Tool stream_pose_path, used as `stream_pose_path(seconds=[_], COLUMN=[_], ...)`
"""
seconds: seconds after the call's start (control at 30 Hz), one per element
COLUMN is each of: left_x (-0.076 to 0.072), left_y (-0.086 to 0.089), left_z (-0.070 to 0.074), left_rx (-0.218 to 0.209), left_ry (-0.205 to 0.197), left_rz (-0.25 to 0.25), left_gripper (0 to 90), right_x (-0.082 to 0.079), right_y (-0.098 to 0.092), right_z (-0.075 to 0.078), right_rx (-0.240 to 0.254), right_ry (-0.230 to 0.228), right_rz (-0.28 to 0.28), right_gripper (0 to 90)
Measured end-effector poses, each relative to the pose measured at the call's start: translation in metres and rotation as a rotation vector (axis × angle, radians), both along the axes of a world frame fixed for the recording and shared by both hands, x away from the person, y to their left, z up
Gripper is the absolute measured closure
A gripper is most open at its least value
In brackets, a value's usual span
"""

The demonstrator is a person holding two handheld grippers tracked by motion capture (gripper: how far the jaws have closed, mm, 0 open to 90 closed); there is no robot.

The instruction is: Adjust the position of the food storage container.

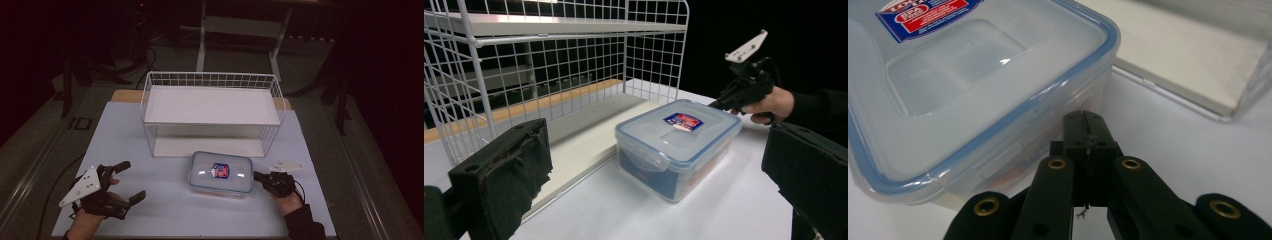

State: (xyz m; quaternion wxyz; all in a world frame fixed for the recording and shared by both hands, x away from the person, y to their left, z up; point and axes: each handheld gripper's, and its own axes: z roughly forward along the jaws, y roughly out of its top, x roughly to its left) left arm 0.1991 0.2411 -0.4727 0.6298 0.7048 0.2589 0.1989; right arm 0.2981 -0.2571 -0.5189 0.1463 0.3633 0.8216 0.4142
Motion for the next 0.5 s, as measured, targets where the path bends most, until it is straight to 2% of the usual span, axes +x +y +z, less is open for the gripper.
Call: stream_pose_path(seconds=[0.3, 0.5], left_x=[0.0, 0.0], left_y=[0.0, 0.001], left_z=[0.0, -0.001], left_rx=[-0.003, -0.005], left_ry=[0.002, 0.004], left_rz=[0.0, -0.001], left_gripper=[0.0, 0.0], right_x=[0.017, 0.021], right_y=[0.018, 0.023], right_z=[0.002, 0.002], right_rx=[-0.002, 0.0], right_ry=[0.002, 0.002], right_rz=[0.023, 0.023], right_gripper=[90.0, 90.0])
